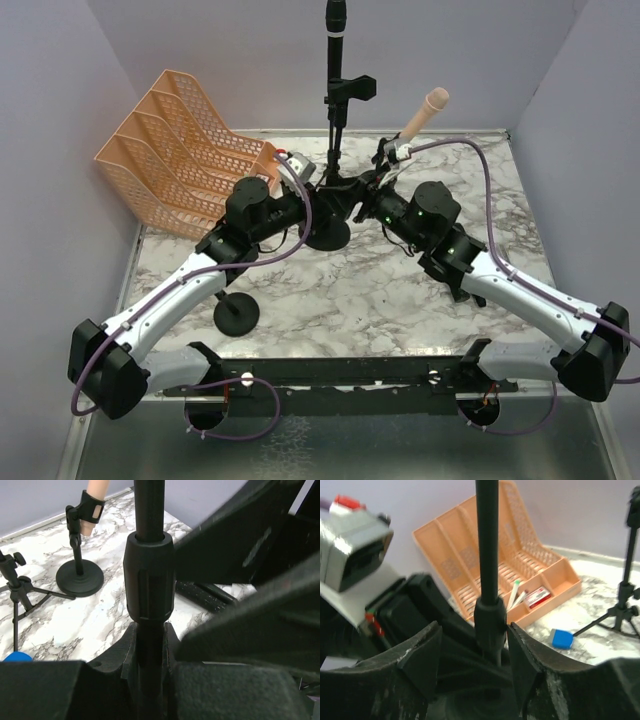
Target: Attach the microphones to the stand
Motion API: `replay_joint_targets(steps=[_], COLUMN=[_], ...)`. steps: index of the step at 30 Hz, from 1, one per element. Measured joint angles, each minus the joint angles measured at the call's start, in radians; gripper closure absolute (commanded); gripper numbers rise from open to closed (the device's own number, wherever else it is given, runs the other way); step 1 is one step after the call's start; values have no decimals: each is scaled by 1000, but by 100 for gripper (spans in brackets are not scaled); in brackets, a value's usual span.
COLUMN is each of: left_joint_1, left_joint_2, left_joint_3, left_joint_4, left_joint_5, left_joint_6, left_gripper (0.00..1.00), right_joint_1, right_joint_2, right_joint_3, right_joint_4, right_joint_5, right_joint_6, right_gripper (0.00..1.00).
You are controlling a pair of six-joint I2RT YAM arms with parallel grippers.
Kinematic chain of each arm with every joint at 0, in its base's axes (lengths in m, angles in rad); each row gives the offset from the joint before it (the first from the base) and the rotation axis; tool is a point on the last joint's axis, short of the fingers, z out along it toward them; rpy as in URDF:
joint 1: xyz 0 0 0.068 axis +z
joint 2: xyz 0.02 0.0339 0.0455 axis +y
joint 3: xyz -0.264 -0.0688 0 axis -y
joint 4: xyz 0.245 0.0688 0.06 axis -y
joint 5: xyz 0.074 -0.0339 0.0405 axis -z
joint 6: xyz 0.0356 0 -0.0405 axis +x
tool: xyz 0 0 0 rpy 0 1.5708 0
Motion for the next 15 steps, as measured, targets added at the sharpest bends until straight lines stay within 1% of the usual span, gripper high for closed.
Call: replay_joint_targets(steps=[3, 6, 10, 15], left_joint_1=[1, 3, 4, 4], left_joint_2=[-26, -61, -100, -116], left_joint_3=[-8, -15, -23, -39], left_joint_4=[-2, -1, 2, 16], left_joint_5=[12, 49, 140, 235], left_joint_6=[1, 0, 0, -3], left_gripper=[100, 100, 100, 100], right_joint_1=[-8, -27, -38, -40], right_joint_2=[-26, -63, -104, -122], right_joint_3=[-28, -56, -82, -90], right_joint_4=[-21, -32, -27, -24], right_joint_5=[-67, -132, -210, -285], right_joint_6=[19, 33, 43, 43], right_gripper=[39, 44, 51, 51])
